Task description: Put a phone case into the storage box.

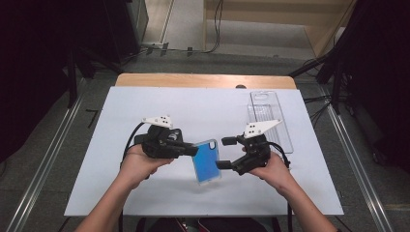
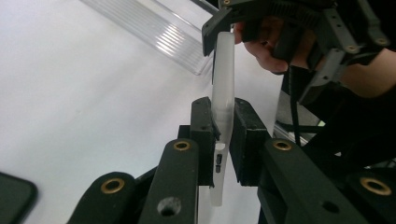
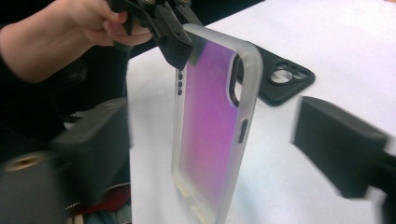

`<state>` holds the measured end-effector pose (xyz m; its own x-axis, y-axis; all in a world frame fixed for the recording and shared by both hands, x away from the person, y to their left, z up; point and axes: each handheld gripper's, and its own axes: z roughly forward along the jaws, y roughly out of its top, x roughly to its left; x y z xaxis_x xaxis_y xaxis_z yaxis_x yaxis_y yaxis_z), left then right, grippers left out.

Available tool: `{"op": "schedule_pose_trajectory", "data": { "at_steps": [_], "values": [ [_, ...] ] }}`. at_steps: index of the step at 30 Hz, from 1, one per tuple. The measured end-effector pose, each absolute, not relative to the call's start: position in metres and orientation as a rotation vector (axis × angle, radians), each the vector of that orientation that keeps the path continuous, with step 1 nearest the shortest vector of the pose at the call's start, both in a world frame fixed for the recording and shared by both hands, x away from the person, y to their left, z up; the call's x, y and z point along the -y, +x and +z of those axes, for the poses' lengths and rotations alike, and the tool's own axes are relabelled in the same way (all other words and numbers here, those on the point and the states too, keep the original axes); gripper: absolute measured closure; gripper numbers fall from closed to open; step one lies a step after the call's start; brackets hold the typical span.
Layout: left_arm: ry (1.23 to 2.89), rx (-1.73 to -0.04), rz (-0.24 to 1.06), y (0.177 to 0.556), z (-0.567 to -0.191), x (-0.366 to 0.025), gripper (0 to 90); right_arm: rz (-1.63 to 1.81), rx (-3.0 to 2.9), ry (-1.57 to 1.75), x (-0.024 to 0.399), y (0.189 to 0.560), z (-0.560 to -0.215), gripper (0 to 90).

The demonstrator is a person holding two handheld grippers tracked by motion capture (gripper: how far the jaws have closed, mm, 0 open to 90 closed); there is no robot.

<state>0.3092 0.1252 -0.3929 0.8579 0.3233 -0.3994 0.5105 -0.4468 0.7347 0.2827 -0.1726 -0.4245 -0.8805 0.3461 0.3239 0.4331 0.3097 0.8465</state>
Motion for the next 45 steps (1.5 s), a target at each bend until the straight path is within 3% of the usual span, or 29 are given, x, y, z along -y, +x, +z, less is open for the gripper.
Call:
{"op": "schedule_pose_trajectory", "data": {
  "at_steps": [11,29,45],
  "values": [
    [2.053,-0.711,-0.221,0.31,-0.393,-0.124,81.2,-1.606,2.504,-0.895,0.171,0.283,-0.43,0.0],
    [1.993,-0.904,-0.076,0.31,-0.389,-0.124,81.2,-1.614,2.527,-1.246,0.153,0.274,-0.428,0.0],
    [1.963,-0.979,-0.02,0.31,-0.388,-0.119,81.3,-1.597,2.537,-1.389,0.134,0.267,-0.434,0.0]
  ]
}}
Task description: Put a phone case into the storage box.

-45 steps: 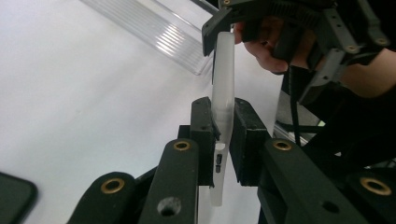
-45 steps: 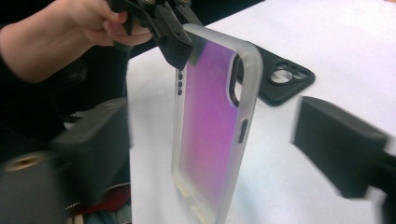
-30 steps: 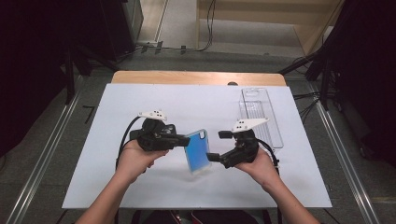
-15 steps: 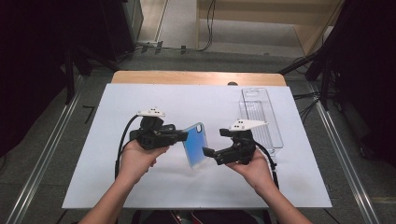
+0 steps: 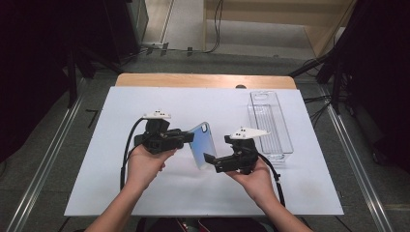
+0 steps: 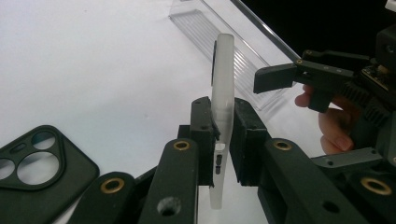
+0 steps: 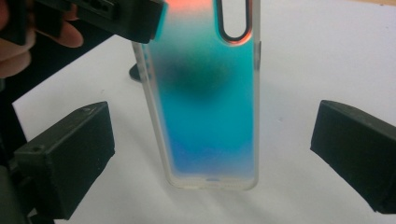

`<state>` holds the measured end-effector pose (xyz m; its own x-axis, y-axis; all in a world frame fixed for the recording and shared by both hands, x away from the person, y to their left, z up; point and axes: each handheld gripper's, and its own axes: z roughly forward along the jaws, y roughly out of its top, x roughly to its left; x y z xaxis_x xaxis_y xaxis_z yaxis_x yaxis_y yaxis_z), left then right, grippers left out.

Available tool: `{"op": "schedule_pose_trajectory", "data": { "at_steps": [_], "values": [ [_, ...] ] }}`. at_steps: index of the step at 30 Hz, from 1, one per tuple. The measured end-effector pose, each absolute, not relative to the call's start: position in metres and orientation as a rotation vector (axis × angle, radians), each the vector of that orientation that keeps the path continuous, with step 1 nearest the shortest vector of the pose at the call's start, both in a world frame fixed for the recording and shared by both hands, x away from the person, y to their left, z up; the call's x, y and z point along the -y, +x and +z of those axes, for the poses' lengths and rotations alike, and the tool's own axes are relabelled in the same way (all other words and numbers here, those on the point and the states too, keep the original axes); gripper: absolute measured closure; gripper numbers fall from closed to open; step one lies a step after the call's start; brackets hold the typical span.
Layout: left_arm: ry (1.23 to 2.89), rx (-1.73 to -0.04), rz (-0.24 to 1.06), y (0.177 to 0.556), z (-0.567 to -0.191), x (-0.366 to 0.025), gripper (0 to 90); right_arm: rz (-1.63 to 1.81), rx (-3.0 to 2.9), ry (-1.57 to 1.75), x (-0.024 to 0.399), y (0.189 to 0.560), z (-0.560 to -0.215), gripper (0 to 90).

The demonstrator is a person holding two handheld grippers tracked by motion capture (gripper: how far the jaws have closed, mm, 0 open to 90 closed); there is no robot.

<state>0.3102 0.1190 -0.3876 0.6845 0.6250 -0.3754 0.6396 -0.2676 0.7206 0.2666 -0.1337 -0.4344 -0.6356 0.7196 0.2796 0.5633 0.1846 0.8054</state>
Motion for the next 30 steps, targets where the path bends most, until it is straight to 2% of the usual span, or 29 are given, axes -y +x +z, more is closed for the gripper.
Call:
{"op": "schedule_pose_trajectory", "data": {
  "at_steps": [13,30],
  "values": [
    [1.943,-0.999,-0.021,0.308,-0.391,-0.111,81.2,1.395,-2.255,1.312,0.126,0.268,-0.436,0.0],
    [1.965,-0.994,-0.094,0.3,-0.397,-0.097,81.2,1.313,-2.285,1.301,0.116,0.272,-0.442,0.0]
  ]
}}
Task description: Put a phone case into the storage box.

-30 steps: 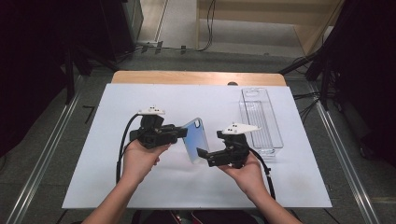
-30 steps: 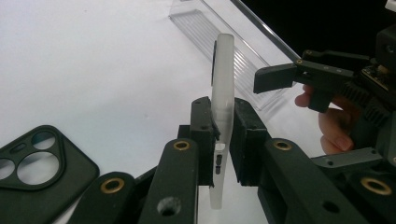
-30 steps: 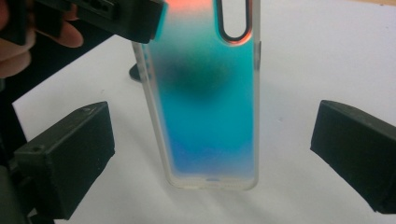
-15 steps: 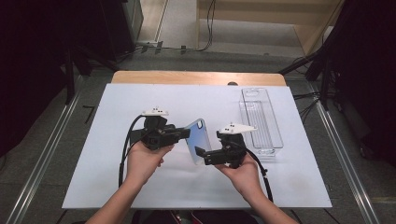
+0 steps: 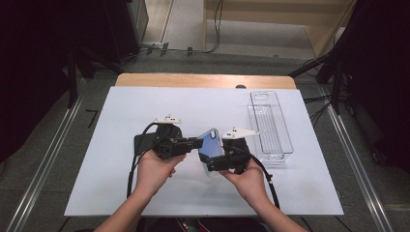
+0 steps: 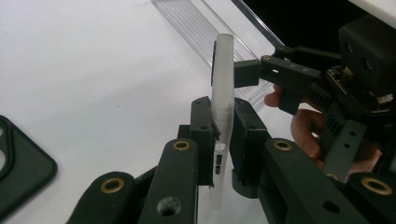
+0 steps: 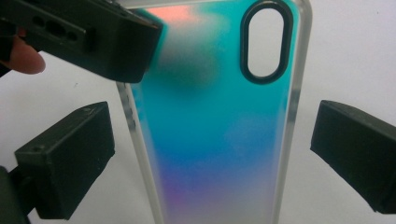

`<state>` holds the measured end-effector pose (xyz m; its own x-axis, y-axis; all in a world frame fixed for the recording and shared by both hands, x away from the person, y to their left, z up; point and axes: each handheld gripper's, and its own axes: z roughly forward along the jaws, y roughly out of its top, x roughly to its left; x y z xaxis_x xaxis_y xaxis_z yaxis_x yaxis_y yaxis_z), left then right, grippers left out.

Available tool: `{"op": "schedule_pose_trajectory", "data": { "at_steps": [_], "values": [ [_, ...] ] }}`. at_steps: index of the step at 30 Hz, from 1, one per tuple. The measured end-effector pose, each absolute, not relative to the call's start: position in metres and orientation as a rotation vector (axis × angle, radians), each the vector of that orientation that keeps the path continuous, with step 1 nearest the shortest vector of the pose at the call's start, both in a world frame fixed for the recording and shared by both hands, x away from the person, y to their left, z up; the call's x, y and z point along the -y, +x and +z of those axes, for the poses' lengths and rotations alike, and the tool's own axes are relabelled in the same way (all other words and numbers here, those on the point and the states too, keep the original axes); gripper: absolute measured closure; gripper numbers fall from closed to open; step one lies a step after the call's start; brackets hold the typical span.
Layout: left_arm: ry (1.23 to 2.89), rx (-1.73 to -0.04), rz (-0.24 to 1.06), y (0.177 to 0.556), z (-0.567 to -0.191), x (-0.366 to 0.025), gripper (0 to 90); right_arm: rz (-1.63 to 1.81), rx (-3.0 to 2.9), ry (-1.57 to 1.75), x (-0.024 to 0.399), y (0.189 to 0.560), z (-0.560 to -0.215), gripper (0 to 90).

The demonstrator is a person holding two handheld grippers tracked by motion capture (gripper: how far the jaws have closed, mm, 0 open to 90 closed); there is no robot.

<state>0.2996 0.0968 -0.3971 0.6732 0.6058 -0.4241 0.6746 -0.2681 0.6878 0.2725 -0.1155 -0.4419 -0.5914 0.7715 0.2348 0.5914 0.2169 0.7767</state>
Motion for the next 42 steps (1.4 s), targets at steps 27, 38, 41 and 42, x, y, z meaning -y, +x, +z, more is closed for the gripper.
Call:
{"op": "schedule_pose_trajectory", "data": {
  "at_steps": [27,38,41,42],
  "values": [
    [1.942,-0.956,-0.095,0.29,-0.381,-0.095,61.9,1.32,-2.315,1.247,0.117,0.273,-0.438,15.2],
    [1.965,-0.905,-0.115,0.29,-0.377,-0.107,41.5,1.36,-2.304,1.26,0.135,0.28,-0.433,15.3],
    [1.992,-0.87,-0.134,0.29,-0.379,-0.11,36.7,1.377,-2.312,1.252,0.141,0.282,-0.431,15.3],
    [2.005,-0.857,-0.138,0.29,-0.38,-0.111,35.9,1.398,-2.33,1.237,0.145,0.284,-0.429,15.3]
  ]
}}
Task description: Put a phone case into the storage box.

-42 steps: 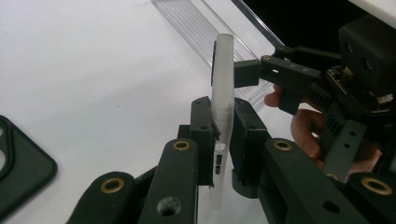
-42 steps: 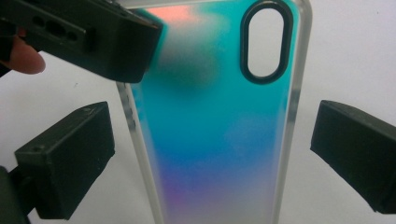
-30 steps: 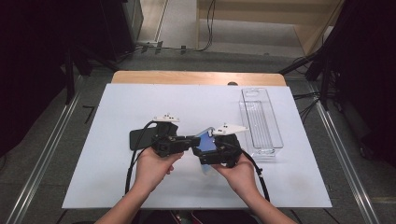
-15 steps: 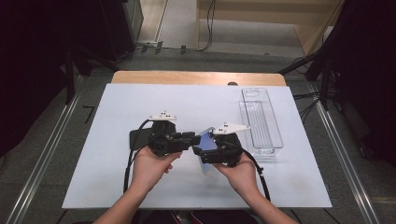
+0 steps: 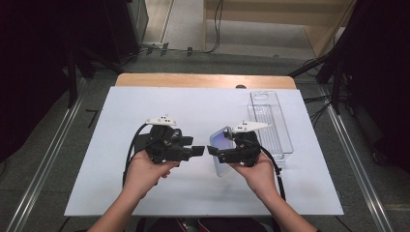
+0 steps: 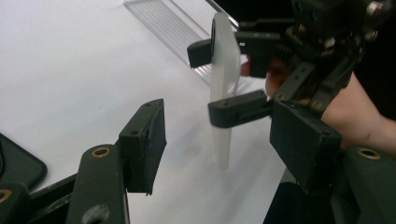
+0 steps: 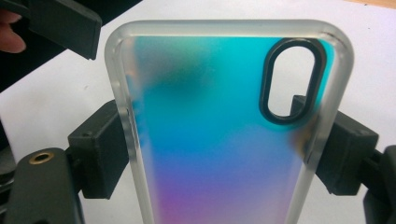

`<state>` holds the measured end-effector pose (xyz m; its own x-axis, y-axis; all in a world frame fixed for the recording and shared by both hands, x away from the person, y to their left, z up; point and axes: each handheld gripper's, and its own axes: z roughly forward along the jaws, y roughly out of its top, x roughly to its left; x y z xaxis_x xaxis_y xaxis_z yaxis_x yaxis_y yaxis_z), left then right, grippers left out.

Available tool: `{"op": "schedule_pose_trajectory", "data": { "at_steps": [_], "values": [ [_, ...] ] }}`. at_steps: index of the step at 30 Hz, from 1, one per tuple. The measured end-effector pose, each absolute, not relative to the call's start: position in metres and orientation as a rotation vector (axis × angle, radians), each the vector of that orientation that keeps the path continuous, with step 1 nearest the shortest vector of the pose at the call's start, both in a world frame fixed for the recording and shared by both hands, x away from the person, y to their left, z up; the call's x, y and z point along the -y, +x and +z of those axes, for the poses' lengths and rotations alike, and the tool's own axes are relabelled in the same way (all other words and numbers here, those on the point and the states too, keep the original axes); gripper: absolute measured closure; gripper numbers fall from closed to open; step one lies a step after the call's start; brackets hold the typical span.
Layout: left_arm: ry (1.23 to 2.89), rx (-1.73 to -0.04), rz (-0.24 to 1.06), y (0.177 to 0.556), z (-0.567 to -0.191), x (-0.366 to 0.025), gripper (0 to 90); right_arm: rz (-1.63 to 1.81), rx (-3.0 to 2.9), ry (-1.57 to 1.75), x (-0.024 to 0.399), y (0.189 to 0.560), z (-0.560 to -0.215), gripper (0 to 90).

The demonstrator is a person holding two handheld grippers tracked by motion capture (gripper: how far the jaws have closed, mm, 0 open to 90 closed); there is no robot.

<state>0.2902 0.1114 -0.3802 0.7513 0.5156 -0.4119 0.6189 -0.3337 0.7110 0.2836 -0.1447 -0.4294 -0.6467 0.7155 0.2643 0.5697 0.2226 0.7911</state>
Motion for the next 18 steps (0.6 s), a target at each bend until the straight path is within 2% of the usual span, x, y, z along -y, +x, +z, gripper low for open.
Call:
{"op": "schedule_pose_trajectory", "data": {
  "at_steps": [10,18],
  "values": [
    [2.076,-0.731,-0.178,0.295,-0.395,-0.122,33.8,1.482,-2.399,1.141,0.156,0.287,-0.421,15.3],
    [2.149,-0.624,-0.144,0.297,-0.41,-0.129,33.8,1.521,-2.467,1.047,0.169,0.289,-0.413,15.3]
  ]
}}
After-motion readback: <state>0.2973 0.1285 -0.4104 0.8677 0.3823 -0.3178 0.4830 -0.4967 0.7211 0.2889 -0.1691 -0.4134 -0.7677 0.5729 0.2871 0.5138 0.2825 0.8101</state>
